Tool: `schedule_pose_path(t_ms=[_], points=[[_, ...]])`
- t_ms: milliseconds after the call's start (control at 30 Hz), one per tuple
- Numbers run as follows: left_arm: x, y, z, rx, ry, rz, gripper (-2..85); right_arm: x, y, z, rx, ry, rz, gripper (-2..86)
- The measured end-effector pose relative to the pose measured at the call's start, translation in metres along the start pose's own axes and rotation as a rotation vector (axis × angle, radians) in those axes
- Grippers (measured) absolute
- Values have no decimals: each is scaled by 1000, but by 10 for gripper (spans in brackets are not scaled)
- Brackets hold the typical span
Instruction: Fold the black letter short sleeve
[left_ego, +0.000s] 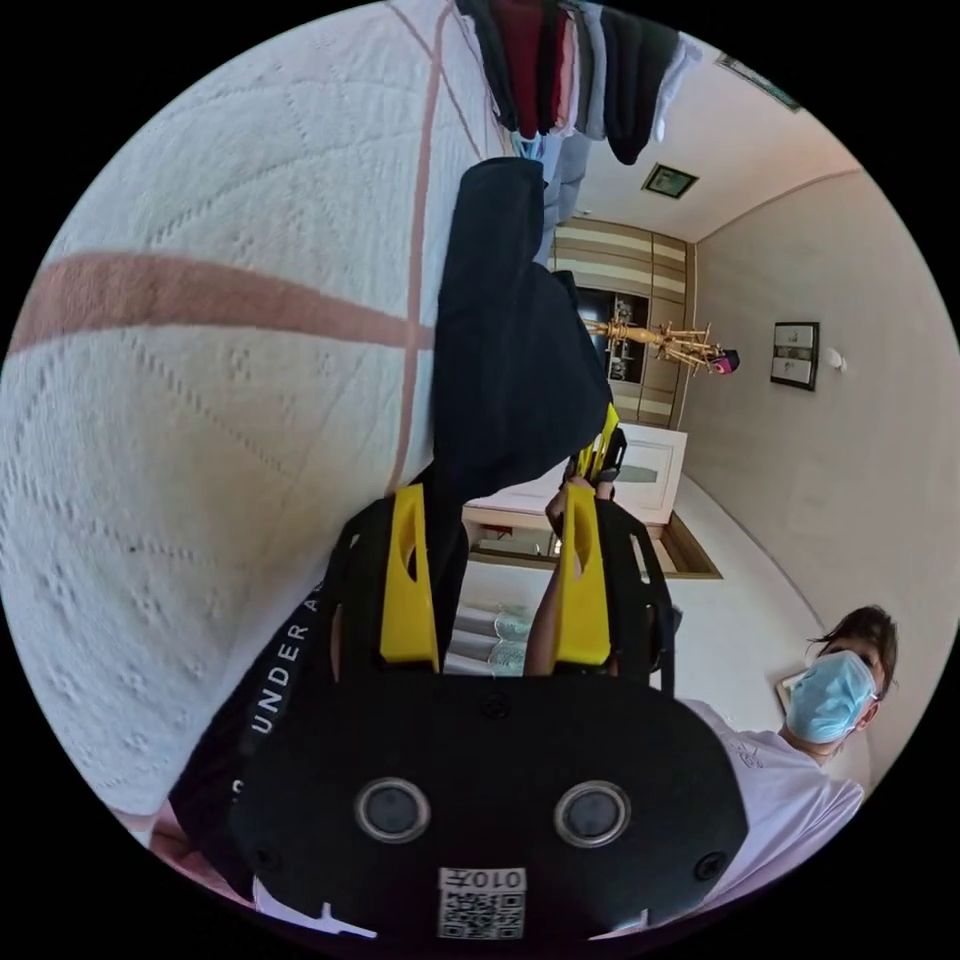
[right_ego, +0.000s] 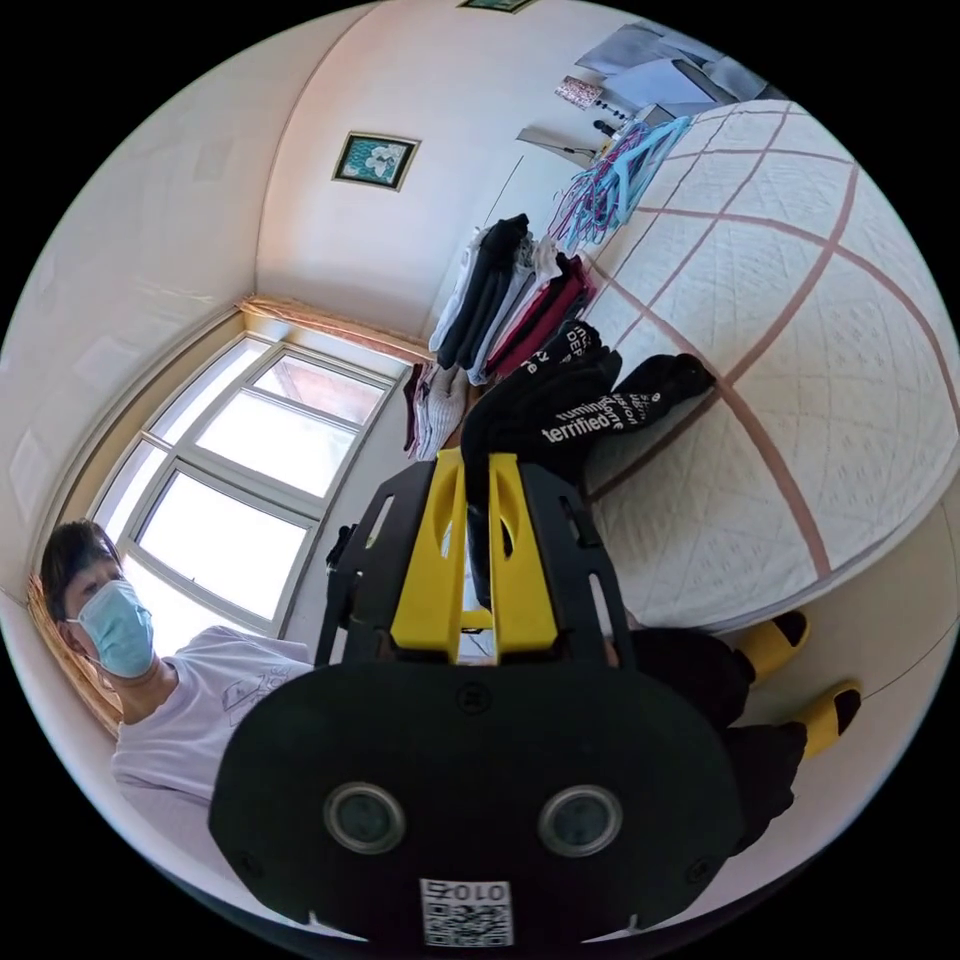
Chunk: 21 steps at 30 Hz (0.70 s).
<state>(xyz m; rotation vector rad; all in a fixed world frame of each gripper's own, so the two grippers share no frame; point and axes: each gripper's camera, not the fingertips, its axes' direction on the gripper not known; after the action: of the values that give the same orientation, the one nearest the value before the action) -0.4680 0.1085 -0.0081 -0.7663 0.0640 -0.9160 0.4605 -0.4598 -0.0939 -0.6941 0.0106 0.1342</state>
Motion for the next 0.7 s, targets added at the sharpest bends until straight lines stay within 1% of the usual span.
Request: schedule_pose_path(t_ms=[100, 200, 333, 400, 500, 600, 700], points=[[-2, -7, -3, 76, 60, -35, 153, 2, 6, -2, 3, 2, 10, 54], [6, -16, -3, 66, 12, -8, 130, 5, 14, -10, 11, 26, 26, 54], [19, -20, -9, 114, -33, 35, 99, 16, 29, -23, 23, 79, 60, 54], [19, -22, -3, 89, -40, 37, 95, 24, 38, -24, 26, 92, 82, 54], [7, -27, 19, 2, 5, -7, 90, 37, 50, -21, 38, 72, 110, 54], [3, -21, 26, 32, -24, -14, 72, 46, 62, -18, 53, 63, 131, 54], [9, -16, 30, 13, -53, 36, 59, 51, 71, -15, 50, 72, 147, 54]])
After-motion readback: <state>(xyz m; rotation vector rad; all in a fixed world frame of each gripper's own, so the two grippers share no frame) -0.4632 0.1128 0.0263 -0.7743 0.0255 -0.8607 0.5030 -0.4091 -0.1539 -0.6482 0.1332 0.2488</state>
